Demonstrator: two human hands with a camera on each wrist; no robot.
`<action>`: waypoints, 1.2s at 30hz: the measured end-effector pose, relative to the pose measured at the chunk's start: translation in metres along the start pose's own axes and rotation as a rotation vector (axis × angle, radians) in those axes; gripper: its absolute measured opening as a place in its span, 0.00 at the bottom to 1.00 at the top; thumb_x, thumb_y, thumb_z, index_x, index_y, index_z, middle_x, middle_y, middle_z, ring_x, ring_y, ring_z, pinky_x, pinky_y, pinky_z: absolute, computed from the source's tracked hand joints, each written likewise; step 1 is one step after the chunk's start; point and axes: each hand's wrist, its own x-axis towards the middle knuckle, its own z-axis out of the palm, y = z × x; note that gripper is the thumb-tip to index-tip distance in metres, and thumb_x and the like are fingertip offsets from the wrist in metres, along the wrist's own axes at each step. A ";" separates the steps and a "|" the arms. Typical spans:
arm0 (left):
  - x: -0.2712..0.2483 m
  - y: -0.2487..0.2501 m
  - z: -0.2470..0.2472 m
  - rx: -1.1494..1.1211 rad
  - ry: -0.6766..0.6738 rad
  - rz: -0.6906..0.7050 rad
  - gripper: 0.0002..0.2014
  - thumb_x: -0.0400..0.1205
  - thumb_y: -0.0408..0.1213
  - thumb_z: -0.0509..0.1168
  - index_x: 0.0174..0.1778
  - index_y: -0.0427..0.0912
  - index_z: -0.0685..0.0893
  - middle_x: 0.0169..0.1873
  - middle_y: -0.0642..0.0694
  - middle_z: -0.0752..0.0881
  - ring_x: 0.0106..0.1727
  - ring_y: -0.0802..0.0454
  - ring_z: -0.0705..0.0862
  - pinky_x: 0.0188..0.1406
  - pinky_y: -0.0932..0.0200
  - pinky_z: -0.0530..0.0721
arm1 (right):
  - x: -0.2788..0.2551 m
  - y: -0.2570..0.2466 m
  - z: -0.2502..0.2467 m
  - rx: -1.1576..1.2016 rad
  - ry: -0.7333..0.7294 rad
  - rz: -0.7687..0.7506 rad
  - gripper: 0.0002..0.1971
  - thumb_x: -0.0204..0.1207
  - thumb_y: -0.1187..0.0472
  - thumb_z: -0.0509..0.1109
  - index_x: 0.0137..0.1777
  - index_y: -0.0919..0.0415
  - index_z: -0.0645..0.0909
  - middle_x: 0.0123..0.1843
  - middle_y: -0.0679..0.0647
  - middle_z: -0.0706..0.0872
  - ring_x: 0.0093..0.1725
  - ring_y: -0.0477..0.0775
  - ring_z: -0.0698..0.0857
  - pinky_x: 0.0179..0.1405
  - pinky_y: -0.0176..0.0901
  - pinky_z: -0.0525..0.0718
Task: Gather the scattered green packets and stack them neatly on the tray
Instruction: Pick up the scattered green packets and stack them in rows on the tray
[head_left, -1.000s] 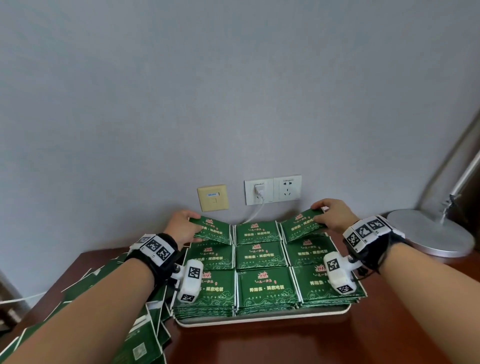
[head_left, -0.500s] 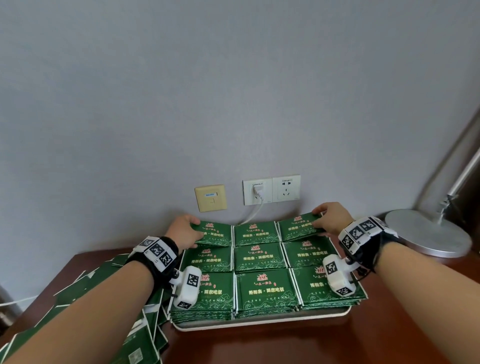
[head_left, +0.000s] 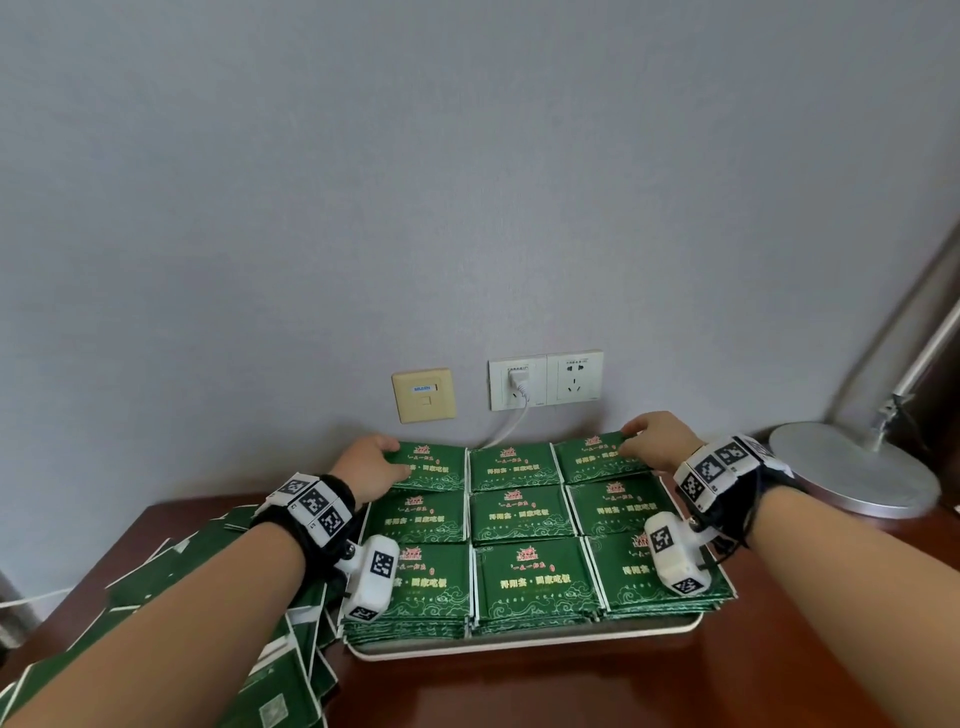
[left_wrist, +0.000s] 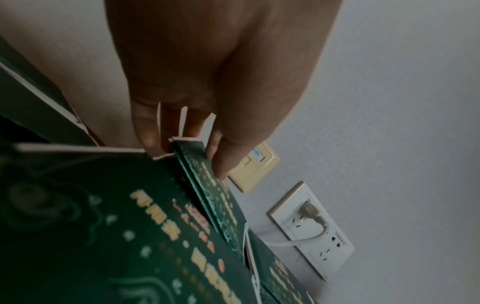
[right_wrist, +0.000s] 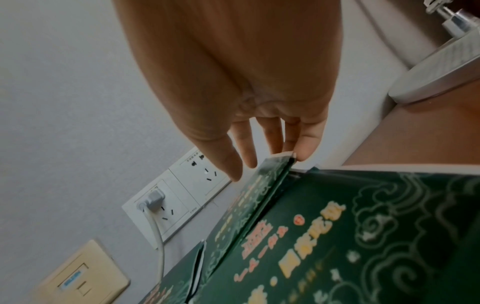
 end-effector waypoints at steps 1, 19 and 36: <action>-0.001 0.000 -0.001 0.002 -0.011 0.001 0.26 0.80 0.33 0.72 0.75 0.39 0.76 0.65 0.39 0.82 0.58 0.43 0.85 0.63 0.49 0.84 | -0.001 0.000 0.000 -0.009 0.001 0.000 0.21 0.72 0.65 0.76 0.66 0.63 0.83 0.64 0.59 0.85 0.56 0.55 0.83 0.57 0.43 0.79; -0.106 0.023 -0.027 0.064 0.052 0.208 0.13 0.82 0.36 0.68 0.63 0.43 0.84 0.60 0.47 0.83 0.60 0.50 0.81 0.58 0.59 0.76 | -0.118 -0.061 0.002 -0.033 0.018 -0.207 0.21 0.75 0.66 0.71 0.69 0.61 0.79 0.66 0.60 0.82 0.48 0.52 0.81 0.38 0.38 0.77; -0.270 -0.085 -0.103 0.174 0.063 0.164 0.14 0.79 0.33 0.70 0.61 0.43 0.85 0.58 0.45 0.84 0.57 0.49 0.83 0.50 0.62 0.77 | -0.284 -0.136 0.109 -0.128 -0.299 -0.382 0.16 0.71 0.62 0.73 0.60 0.56 0.84 0.45 0.51 0.85 0.32 0.48 0.81 0.32 0.37 0.78</action>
